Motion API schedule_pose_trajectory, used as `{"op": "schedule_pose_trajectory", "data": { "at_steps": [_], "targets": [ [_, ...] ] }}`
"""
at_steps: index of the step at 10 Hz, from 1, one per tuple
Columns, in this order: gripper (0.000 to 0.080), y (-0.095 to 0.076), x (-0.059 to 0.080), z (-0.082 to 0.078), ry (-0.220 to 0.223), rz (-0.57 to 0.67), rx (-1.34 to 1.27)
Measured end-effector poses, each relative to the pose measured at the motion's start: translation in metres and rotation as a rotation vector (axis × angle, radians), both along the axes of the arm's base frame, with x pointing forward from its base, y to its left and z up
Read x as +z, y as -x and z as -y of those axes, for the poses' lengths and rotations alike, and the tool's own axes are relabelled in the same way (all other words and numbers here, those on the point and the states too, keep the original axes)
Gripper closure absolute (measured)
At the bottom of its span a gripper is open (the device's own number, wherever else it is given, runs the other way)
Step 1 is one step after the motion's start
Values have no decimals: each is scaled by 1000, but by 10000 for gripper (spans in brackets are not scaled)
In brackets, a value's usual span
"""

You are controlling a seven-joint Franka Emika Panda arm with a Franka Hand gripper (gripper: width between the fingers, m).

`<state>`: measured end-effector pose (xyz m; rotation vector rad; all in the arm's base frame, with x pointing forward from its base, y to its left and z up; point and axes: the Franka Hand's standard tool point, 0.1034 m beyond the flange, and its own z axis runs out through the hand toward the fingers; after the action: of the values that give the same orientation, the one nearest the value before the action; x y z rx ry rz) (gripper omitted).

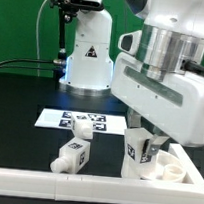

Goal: Assemble stool

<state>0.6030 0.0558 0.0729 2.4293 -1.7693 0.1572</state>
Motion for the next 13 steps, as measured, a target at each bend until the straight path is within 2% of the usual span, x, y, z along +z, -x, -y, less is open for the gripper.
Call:
{"op": "schedule_pose_trajectory", "data": {
  "at_steps": [2, 5, 6, 7, 8, 11, 12, 13],
  "targets": [
    [465, 5, -1, 4, 33, 5, -124],
    [465, 8, -2, 4, 12, 9, -225],
    [227, 8, -2, 3, 12, 7, -213],
    [227, 8, -1, 3, 10, 7, -203],
    [164, 4, 9, 5, -9, 10, -157],
    [152, 10, 45, 21, -66, 24, -74],
    [150, 10, 52, 21, -73, 29, -74],
    [150, 11, 47, 20, -69, 23, -71]
  ]
}}
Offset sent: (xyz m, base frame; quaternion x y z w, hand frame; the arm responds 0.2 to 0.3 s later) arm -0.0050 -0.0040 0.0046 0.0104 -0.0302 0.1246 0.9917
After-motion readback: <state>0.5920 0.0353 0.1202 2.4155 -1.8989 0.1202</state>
